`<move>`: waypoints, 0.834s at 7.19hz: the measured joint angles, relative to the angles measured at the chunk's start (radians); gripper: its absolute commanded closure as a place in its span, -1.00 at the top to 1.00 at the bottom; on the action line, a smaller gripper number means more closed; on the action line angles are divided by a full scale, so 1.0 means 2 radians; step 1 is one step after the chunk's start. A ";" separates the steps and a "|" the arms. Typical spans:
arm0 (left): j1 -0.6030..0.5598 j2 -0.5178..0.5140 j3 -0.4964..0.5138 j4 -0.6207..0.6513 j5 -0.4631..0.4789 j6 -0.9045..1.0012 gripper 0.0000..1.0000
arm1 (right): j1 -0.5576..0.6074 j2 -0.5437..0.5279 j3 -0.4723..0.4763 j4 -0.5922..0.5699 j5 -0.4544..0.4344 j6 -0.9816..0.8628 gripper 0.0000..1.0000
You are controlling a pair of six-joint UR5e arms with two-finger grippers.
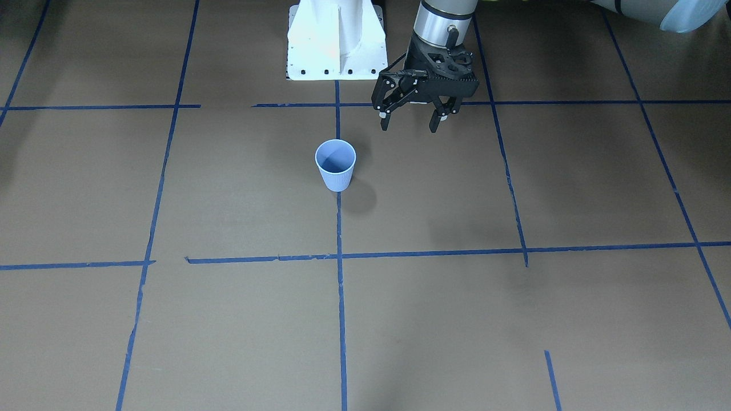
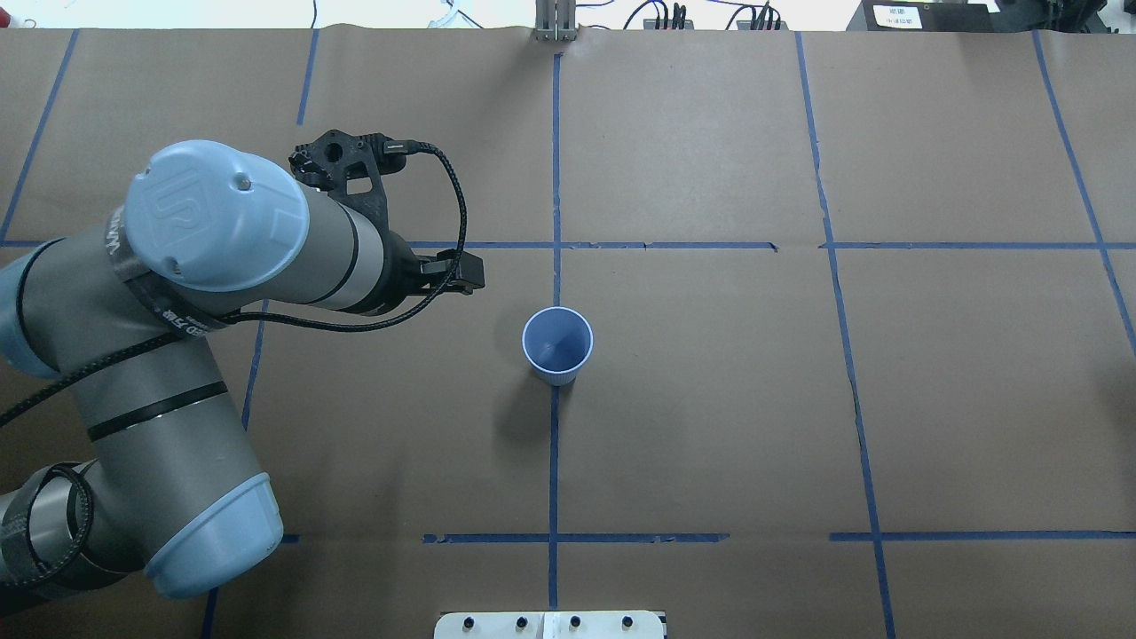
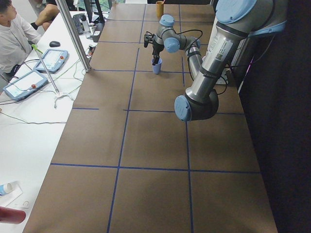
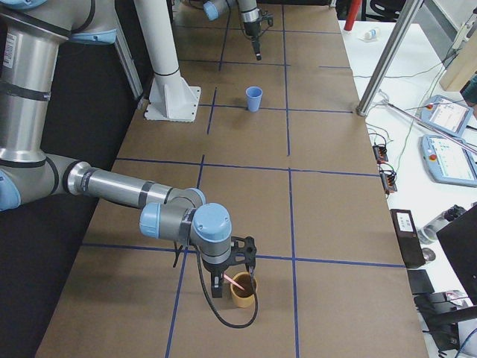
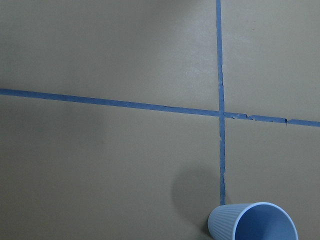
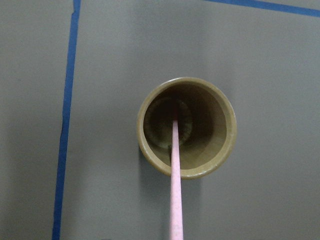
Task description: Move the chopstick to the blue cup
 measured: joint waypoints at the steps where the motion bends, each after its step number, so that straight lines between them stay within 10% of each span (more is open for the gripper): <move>1: 0.000 0.000 0.000 0.000 0.000 -0.001 1.00 | 0.000 -0.001 -0.010 0.007 0.007 0.002 0.32; 3: 0.000 0.000 -0.002 0.000 0.001 -0.002 1.00 | 0.001 -0.002 -0.020 0.011 0.021 0.006 -0.67; 6: 0.000 0.002 -0.003 0.000 0.001 -0.002 1.00 | 0.006 -0.001 -0.017 0.012 0.026 0.006 -0.99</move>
